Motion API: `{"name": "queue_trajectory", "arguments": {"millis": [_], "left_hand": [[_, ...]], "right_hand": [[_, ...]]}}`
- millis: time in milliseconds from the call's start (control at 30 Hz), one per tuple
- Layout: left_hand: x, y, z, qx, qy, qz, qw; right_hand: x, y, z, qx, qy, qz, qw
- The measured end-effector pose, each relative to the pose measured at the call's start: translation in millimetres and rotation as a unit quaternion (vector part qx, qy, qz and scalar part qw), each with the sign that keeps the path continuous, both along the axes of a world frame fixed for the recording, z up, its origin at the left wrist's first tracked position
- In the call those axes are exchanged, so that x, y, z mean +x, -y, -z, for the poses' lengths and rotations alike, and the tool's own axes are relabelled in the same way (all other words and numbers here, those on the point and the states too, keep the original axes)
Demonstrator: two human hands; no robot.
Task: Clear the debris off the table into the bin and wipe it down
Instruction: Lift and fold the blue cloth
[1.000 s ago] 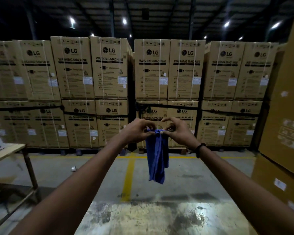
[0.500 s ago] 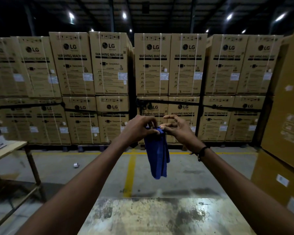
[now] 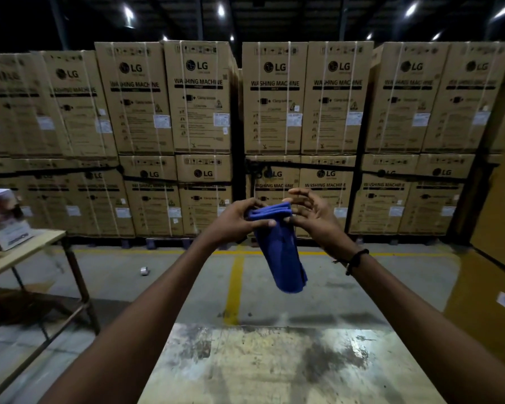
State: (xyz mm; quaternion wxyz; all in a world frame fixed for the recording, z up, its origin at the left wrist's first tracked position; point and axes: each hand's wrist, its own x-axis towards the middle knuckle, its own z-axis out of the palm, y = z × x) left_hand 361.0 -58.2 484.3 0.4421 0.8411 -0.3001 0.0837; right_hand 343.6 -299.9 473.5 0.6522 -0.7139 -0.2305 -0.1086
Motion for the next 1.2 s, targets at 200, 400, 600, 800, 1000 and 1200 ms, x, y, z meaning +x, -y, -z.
{"name": "queue_trajectory", "arguments": {"millis": [200, 400, 600, 800, 1000, 1200], "left_hand": [[-6, -23, 16, -0.117, 0.001, -0.05, 0.992], [-30, -30, 41, -0.244, -0.104, -0.066, 0.962], [-67, -29, 80, -0.283, -0.148, -0.061, 0.946], [-113, -28, 93, -0.264, -0.053, -0.22, 0.938], [-182, -39, 124, -0.238, -0.034, -0.17, 0.956], [-276, -77, 161, -0.187, -0.166, -0.171, 0.953]], "right_hand": [[-8, -30, 23, -0.031, -0.038, 0.01, 0.999], [-20, -58, 35, -0.007, -0.011, 0.046, 0.999], [-40, -72, 51, 0.075, -0.034, 0.069, 0.994], [-87, -83, 88, 0.021, -0.005, -0.028, 0.999], [-116, -86, 116, -0.021, 0.002, -0.069, 0.997], [-166, -109, 151, -0.085, -0.111, -0.211, 0.967]]}}
